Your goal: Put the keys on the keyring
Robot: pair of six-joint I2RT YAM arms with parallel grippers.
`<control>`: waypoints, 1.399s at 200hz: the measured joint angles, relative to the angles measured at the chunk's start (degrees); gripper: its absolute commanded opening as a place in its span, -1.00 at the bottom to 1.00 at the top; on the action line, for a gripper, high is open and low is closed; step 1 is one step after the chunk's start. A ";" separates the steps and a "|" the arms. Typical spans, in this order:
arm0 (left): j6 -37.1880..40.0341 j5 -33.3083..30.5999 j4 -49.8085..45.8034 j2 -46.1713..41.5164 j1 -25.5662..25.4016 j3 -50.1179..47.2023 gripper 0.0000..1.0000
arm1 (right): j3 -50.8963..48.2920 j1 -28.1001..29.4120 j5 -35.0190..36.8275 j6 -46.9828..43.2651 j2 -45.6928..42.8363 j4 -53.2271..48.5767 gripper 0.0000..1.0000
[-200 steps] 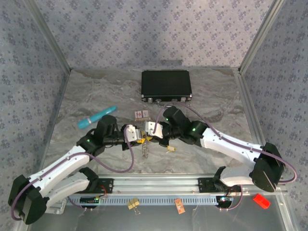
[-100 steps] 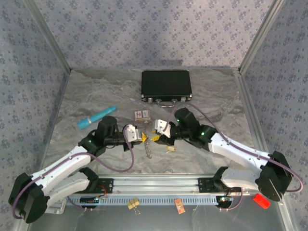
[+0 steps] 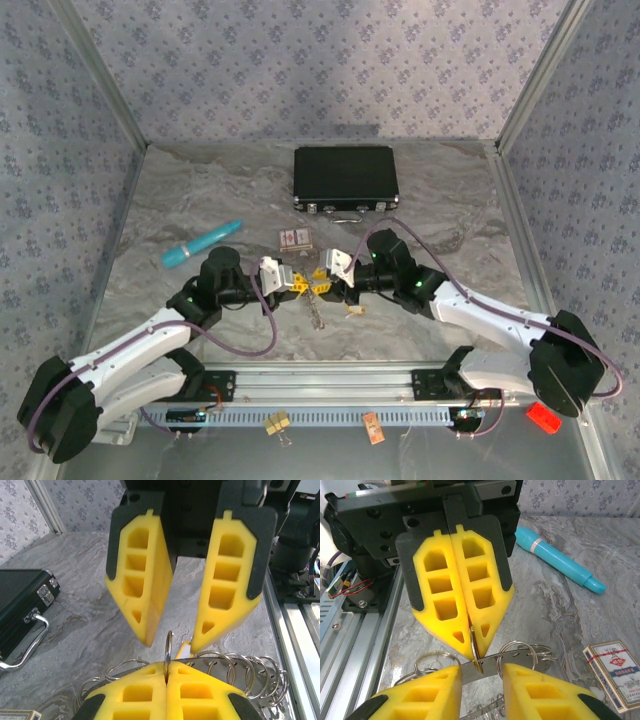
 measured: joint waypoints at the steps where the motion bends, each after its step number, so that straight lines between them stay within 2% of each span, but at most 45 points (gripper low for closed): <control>1: 0.00 -0.02 0.04 0.00 0.00 -0.02 -1.00 | 0.00 0.00 -0.02 0.02 0.02 0.04 -0.53; 20: -0.22 0.15 0.26 0.00 -0.04 -0.42 -1.00 | 0.00 0.24 -0.07 0.17 0.57 0.55 -0.70; 47: -0.48 0.17 0.37 -0.02 -0.11 -0.59 -1.00 | 0.00 0.28 -0.24 0.50 0.68 0.66 -0.83; 64: -0.61 0.15 0.37 -0.02 -0.11 -0.59 -1.00 | 0.00 0.37 -0.28 0.48 0.66 0.55 -1.00; 95: -0.66 -0.26 0.07 -0.02 -0.39 -0.59 -0.70 | 0.48 0.74 -0.15 -0.57 0.66 -0.72 -1.00; 133: 0.28 -1.03 -3.15 -0.02 -0.76 0.50 -0.62 | 2.95 1.68 0.61 -3.48 1.29 -6.21 -1.00; 188: 2.82 -1.36 -6.58 0.04 -1.53 1.88 -0.99 | 6.21 2.12 1.95 -7.26 1.84 -12.79 -1.00; 209: 3.93 -1.33 -7.39 0.07 -1.84 2.03 -1.00 | 6.21 2.34 2.12 -7.74 1.84 -13.20 -0.47; 219: 4.63 -1.55 -8.07 0.07 -2.21 2.12 -1.00 | 6.12 2.36 2.16 -8.22 1.75 -13.03 -0.35; 246: 6.73 -2.25 -9.46 0.11 -3.32 2.25 -1.00 | 4.63 2.32 2.29 -9.05 0.37 -13.11 -0.25; 280: 10.32 -5.38 -10.40 0.15 -5.73 2.67 -1.00 | 3.74 2.75 5.95 -10.54 -0.22 -14.29 -0.28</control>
